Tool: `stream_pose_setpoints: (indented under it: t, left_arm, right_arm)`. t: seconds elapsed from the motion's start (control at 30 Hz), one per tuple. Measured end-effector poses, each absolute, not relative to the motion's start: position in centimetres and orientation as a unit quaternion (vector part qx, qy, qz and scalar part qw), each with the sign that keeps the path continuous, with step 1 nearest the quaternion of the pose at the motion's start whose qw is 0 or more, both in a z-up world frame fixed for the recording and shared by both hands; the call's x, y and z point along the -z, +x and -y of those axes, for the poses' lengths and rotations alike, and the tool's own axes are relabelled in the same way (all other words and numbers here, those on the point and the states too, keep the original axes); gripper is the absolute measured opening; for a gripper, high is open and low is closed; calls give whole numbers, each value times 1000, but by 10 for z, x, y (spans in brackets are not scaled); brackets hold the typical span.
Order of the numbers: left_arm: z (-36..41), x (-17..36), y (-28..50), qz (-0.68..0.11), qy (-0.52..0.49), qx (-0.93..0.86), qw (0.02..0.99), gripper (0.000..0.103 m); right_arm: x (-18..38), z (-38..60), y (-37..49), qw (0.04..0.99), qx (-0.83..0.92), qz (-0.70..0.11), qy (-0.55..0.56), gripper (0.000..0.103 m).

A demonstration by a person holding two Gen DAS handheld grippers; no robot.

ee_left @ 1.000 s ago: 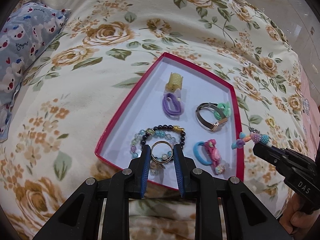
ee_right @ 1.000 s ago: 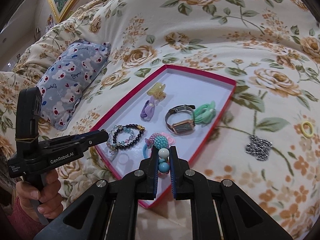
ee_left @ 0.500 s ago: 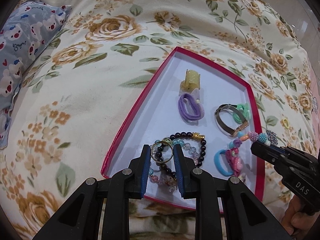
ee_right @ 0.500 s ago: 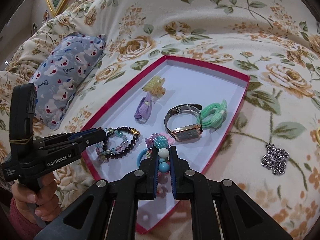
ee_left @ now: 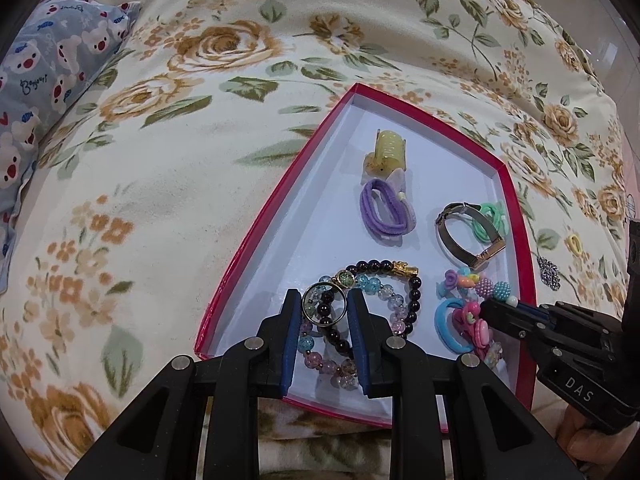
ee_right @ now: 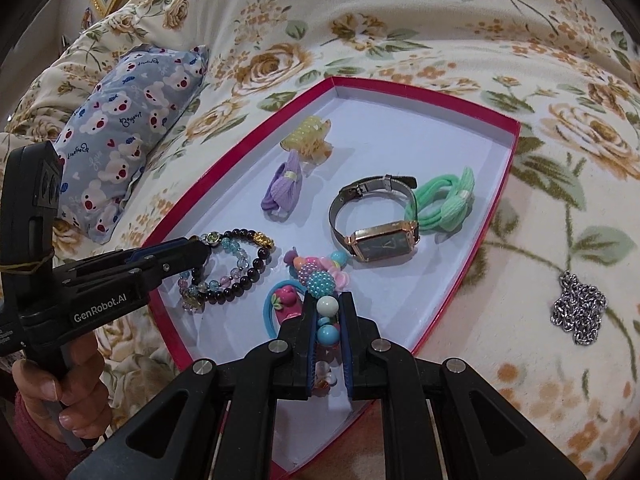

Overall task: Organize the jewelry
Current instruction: 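Carry the ring and bead bracelet into the red box and open both tools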

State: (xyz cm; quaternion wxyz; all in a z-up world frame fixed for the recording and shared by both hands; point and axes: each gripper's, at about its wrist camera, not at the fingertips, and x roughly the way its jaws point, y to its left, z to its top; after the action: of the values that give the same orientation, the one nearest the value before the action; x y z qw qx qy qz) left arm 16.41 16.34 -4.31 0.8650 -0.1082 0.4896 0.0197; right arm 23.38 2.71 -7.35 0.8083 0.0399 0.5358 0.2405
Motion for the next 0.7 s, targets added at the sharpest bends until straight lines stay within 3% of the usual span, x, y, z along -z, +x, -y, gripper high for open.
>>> stream_pose_setpoints:
  t: [0.53,0.7]
  left_arm:
    - [-164,45,164,-491,-110,-21,864,23]
    - [-165,44,164,-492,-114,-20,863,25]
  right_arm:
    - [72,-28,233,806,-242,-538,50,15]
    - [69,-25,232,806,-244,-537,58,22]
